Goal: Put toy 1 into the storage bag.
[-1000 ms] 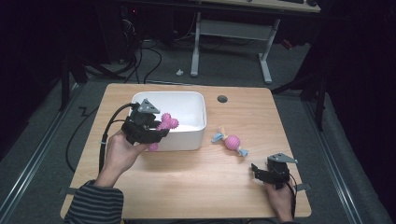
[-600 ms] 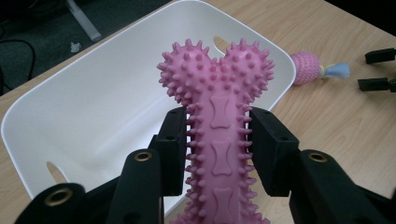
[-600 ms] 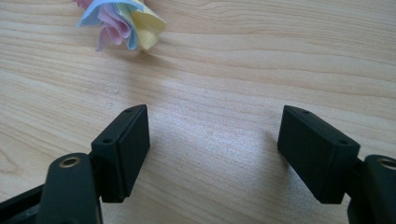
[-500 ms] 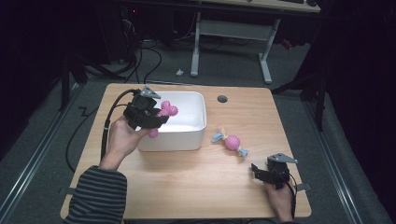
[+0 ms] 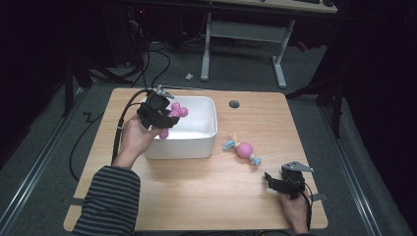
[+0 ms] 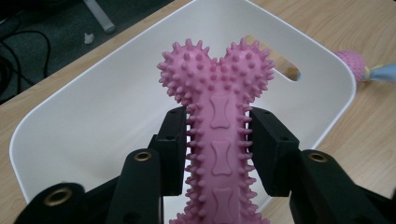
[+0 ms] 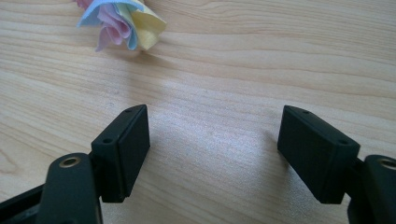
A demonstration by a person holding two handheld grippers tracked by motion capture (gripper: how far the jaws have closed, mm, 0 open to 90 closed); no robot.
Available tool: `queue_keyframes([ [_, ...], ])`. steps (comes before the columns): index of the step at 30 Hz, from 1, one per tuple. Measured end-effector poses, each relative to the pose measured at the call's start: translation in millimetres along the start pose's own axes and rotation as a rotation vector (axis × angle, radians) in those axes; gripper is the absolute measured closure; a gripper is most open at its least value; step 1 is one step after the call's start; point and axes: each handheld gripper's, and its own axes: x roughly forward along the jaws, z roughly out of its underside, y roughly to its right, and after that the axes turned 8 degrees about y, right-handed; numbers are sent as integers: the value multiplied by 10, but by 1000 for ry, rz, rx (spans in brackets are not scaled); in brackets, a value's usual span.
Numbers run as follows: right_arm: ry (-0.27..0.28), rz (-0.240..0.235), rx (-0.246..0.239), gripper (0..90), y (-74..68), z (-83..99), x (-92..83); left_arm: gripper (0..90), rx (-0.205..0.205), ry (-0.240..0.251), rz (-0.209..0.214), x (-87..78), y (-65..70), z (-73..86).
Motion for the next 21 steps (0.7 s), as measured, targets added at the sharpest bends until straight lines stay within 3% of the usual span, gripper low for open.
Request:
queue_keyframes([
  [6,0,0,0,254,0,0,0,590,-3,-11,-23,112,-32,8],
  [15,0,0,0,254,0,0,0,588,-25,-22,-22,233,-83,41],
  [21,0,0,0,254,0,0,0,585,-10,-35,-34,289,-84,61],
])
